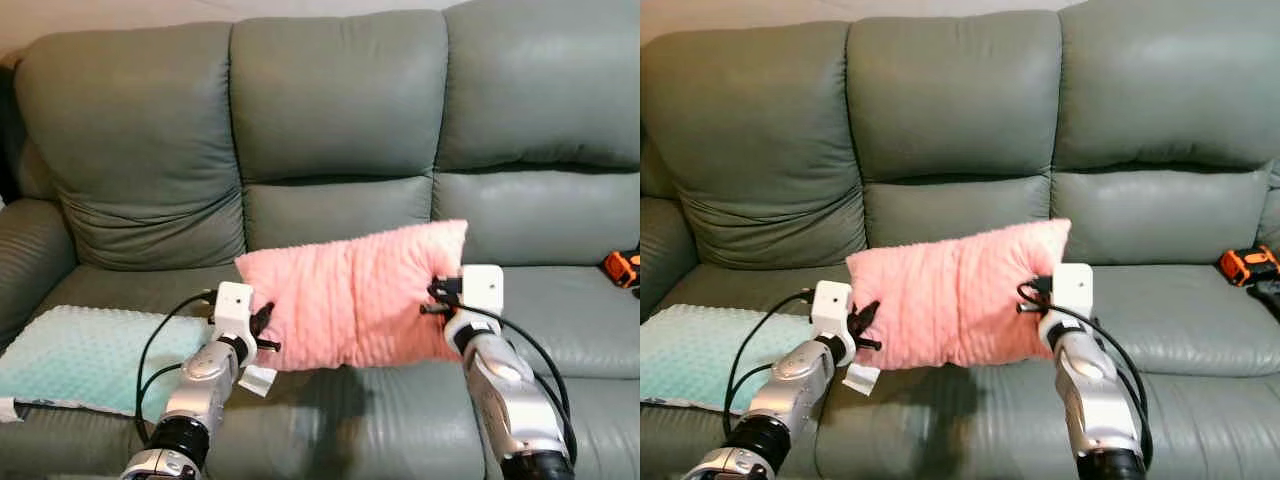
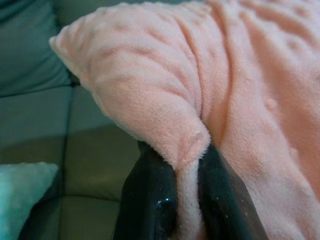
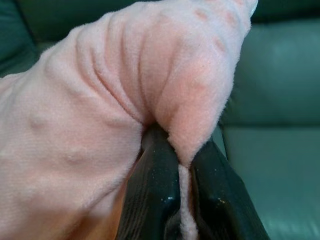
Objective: Move the pillow to the sofa
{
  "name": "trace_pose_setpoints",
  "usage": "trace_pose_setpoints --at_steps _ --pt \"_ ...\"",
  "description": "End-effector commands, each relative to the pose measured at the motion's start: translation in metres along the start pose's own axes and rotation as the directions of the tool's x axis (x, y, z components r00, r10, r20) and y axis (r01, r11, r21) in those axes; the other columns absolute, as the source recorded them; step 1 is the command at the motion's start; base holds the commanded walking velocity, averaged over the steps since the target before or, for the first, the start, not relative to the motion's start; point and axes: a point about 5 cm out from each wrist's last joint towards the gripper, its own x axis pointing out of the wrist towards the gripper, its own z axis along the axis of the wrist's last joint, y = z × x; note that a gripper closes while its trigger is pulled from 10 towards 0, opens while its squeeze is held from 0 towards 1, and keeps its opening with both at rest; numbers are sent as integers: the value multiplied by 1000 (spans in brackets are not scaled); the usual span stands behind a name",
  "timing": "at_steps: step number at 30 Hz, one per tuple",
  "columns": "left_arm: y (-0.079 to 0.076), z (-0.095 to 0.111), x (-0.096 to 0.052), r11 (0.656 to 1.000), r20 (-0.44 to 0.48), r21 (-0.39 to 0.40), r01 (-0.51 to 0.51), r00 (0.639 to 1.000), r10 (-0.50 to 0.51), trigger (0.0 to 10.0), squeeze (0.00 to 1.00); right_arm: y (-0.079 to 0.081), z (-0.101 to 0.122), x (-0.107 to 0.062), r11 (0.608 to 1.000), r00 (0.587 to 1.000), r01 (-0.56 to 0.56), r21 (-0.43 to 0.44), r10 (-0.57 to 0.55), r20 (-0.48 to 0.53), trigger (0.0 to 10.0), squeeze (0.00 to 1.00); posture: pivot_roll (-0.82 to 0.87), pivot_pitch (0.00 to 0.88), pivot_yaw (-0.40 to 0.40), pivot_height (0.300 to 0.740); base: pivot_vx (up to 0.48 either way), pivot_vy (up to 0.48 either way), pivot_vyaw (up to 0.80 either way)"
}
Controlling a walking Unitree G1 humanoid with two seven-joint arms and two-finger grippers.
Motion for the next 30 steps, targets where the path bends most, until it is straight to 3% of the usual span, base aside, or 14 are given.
trace_pose_setpoints --at_steps 1,10,17,21,30 --pt "4 -5 -2 1000 -20 30 -4 1000 5 10000 0 -3 -15 -5 999 998 43 28 -42 -40 10000 0 -59 160 120 740 0 0 0" --pt "13 -12 -5 998 -29 50 -38 999 40 10000 0 3 -37 -15 998 996 47 30 -44 -81 10000 0 -47 248 128 740 0 0 0" --pt "2 1 7 997 5 79 -25 1000 25 10000 0 -14 -11 2 997 997 75 17 -75 9 10000 0 -74 306 121 740 0 0 0" --pt "-3 13 14 998 28 68 -13 1000 11 10000 0 -16 -6 -1 996 995 90 12 -90 41 10000 0 -81 321 112 740 0 0 0" --pt "-28 15 21 996 39 65 53 998 -56 10000 0 -10 -14 -11 996 994 92 16 -93 52 10000 0 -95 344 103 740 0 0 0"
